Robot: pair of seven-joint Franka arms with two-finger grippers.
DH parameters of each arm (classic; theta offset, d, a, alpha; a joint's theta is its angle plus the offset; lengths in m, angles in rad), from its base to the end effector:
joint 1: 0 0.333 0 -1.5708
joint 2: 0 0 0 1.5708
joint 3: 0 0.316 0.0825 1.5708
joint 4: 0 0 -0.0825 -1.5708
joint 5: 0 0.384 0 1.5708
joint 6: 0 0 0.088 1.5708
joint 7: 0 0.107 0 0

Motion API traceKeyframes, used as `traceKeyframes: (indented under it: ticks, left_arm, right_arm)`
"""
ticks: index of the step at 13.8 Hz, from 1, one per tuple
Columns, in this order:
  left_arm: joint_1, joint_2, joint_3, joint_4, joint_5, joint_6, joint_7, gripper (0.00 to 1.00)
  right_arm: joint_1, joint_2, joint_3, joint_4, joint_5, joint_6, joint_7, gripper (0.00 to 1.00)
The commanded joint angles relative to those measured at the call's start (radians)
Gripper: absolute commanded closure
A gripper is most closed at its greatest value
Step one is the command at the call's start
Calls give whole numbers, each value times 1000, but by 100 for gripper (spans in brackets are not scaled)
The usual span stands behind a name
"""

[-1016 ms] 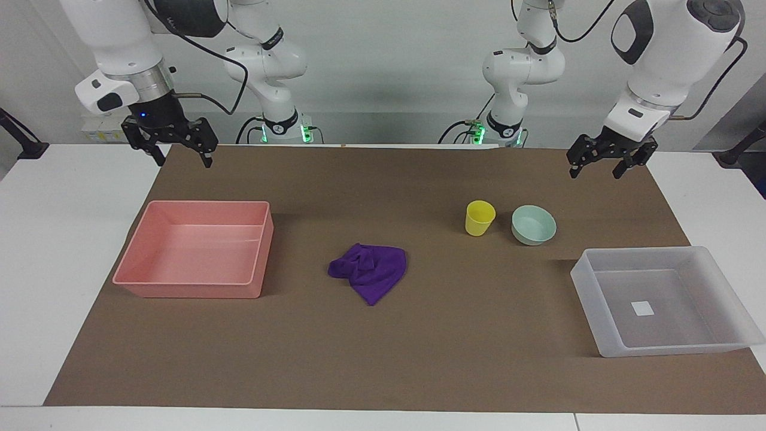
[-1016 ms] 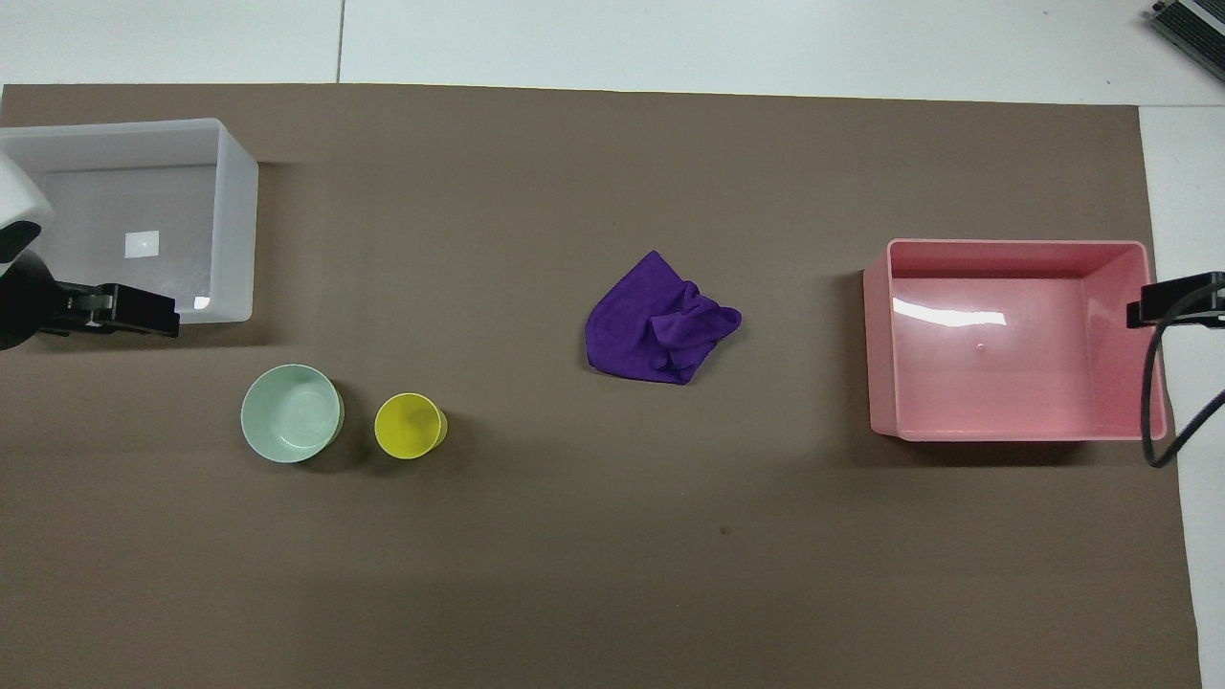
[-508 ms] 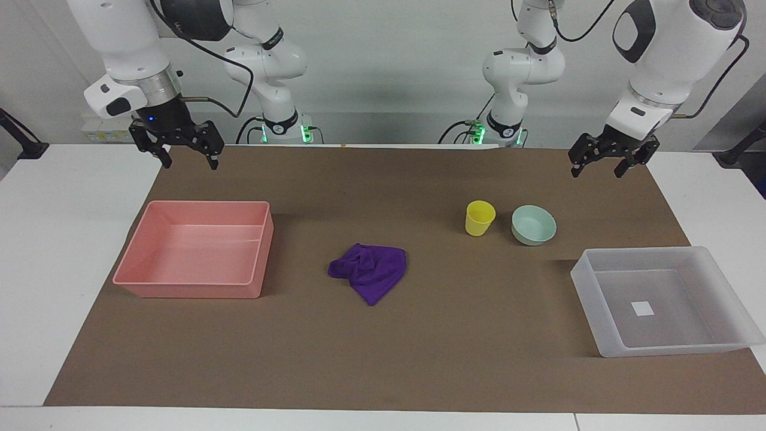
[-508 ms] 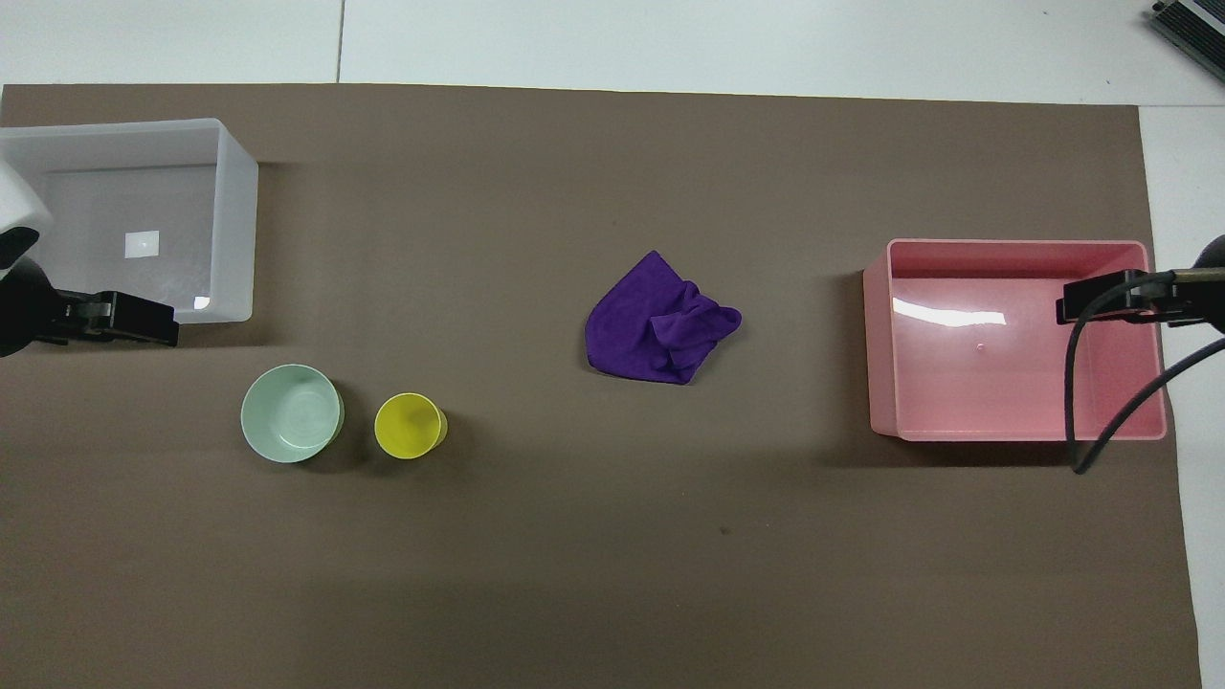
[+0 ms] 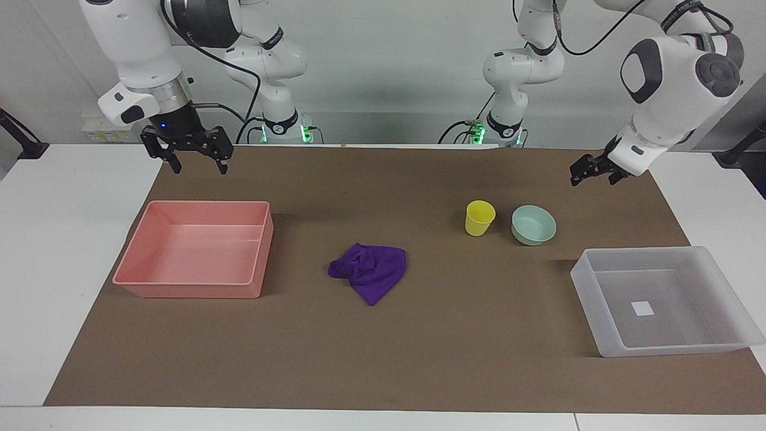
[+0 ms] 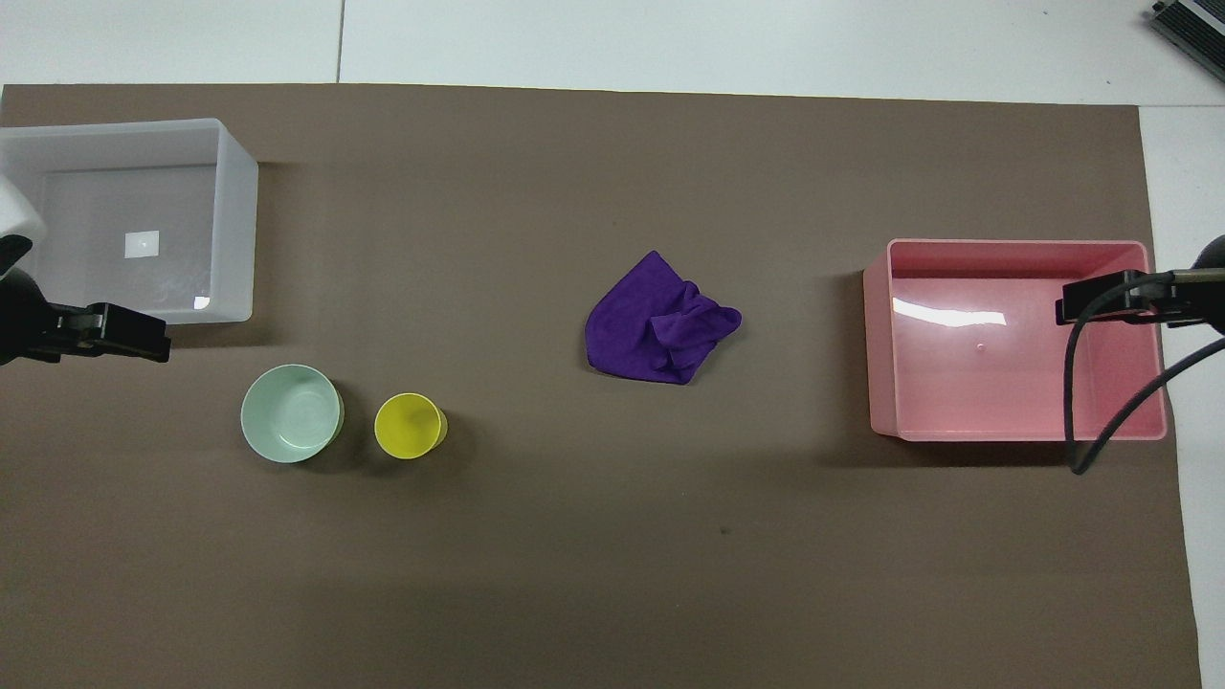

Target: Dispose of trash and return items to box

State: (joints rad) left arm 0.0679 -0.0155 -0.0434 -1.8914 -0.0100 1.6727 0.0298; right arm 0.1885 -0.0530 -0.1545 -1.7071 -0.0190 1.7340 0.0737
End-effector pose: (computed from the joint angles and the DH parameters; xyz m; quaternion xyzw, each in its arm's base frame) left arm 0.5331 0.0120 0.4910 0.9948 -0.0016 -0.1013 0.0073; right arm 0.5514 0.0149 0.6032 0.9990 -0.0187 0.0399 0.0032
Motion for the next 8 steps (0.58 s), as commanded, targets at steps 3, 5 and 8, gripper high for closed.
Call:
traceKeyframes:
  ticks: [3,5,8]
  left_arm:
    - [21,-15,-4,-260,-25,237,55,0]
    - [15,2,-4,-335,-73,330,55,0]
    - [4,84,-4,-353,-84,418,51,6]
  right_arm:
    - [162,183,4,-9,5,277,202,0]
    - [244,270,4,-17,16,405,277,0]
    - [310,347,7,-25,19,505,301,0]
